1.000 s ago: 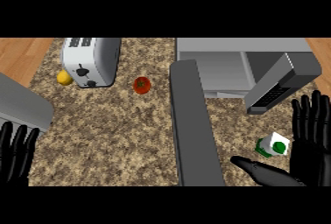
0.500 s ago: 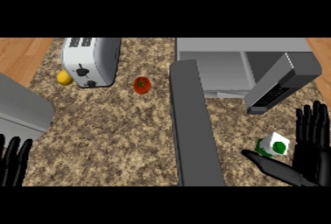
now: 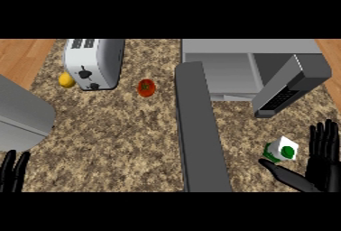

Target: Pick up the milk, place it into the microwave and close the microwave

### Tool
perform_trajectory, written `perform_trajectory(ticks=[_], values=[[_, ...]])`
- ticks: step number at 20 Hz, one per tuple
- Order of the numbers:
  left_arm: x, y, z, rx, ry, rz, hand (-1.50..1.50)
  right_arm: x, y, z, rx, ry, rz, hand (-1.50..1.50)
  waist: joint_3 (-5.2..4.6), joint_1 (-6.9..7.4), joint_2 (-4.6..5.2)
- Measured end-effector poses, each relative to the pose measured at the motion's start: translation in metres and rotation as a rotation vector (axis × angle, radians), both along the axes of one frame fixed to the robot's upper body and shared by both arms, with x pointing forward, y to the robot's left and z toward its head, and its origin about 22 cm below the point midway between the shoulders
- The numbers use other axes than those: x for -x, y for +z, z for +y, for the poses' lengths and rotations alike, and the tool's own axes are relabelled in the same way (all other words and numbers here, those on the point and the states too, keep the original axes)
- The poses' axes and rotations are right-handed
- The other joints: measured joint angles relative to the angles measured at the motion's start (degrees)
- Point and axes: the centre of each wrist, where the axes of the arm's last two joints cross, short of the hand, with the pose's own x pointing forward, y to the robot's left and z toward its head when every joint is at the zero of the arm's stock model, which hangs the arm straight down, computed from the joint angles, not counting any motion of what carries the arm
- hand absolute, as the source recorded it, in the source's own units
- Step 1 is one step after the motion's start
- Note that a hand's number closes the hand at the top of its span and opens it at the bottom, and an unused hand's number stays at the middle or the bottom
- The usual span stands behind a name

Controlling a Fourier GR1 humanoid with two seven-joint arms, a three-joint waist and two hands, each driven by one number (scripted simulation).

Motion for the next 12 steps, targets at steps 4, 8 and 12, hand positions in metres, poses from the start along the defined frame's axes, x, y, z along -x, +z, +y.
perform_trajectory(ticks=[4,8,12], values=[[0.000,-0.003,0.004,-0.008,-0.003,0.001,-1.50,0.002,-0.015,-0.007,0.006,-0.005,0.016,-1.50,0.02,-0.01,0.02],[-0.001,-0.010,0.000,0.000,-0.006,-0.001,-1.50,0.008,-0.036,-0.021,0.011,0.000,0.025,-1.50,0.01,-0.01,0.01],[0.006,-0.003,-0.003,0.001,-0.004,-0.005,-1.50,0.005,-0.045,-0.030,0.038,0.022,0.022,-1.50,0.01,0.06,0.02]])
